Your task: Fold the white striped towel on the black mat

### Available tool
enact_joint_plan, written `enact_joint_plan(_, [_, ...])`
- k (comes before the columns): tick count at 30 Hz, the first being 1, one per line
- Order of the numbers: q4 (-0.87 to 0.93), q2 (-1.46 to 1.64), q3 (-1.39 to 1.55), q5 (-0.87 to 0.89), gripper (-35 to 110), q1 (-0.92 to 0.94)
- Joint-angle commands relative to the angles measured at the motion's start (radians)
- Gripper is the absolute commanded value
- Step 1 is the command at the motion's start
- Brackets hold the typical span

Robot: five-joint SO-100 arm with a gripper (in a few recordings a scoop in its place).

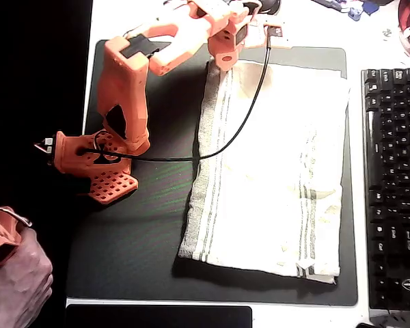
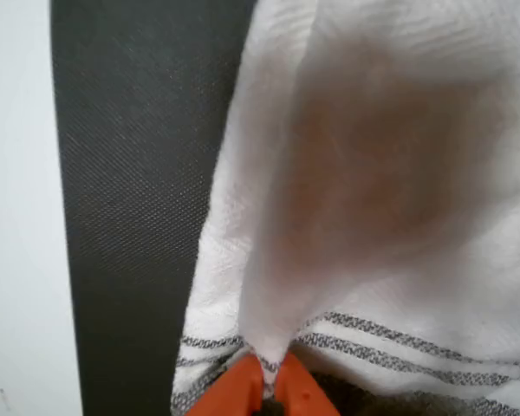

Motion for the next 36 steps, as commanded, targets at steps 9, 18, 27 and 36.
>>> enact_joint_plan(9, [0.071,0.216,0.037,-0.012,10,-0.005])
enact_joint_plan(18, [0.114,0.209,-0.101,-0.031,15,0.103])
enact_joint_plan(27, [0.132,-0.091,-0.42,-0.069,15,0.204])
enact_joint_plan(36, [0.152,-0.287,-0.601,-0.115,16,0.259])
